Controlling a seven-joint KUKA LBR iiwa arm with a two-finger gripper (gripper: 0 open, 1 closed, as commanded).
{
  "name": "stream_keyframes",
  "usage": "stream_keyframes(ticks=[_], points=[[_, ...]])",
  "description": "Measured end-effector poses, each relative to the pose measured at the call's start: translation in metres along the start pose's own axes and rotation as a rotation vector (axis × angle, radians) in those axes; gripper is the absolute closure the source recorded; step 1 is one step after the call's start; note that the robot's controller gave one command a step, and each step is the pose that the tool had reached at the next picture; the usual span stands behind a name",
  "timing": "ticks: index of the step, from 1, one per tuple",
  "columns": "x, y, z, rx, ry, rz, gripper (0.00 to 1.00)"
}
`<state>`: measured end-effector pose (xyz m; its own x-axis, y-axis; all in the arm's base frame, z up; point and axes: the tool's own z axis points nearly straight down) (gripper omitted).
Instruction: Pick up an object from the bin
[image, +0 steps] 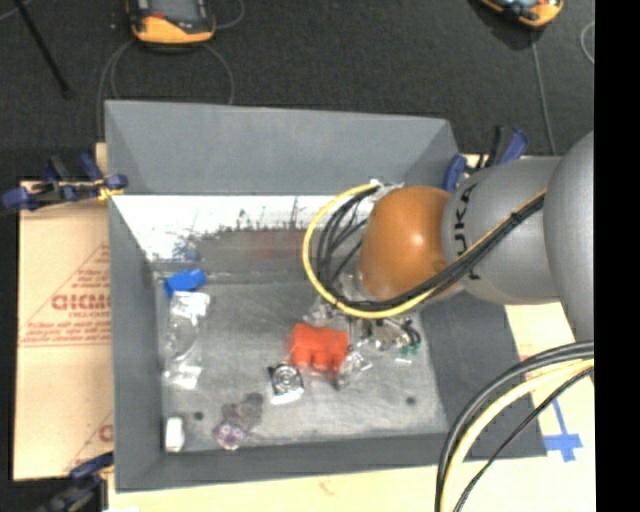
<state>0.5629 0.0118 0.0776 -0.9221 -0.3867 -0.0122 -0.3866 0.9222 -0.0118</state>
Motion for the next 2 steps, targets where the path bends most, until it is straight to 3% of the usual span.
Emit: stream_keyframes(ticks=[1, 2], points=[[0.0, 0.0, -0.001, -0.002, -0.003, 0.002, 1.0], [0.002, 0.009, -0.176, -0.006, 0.001, -0.019, 1.0]])
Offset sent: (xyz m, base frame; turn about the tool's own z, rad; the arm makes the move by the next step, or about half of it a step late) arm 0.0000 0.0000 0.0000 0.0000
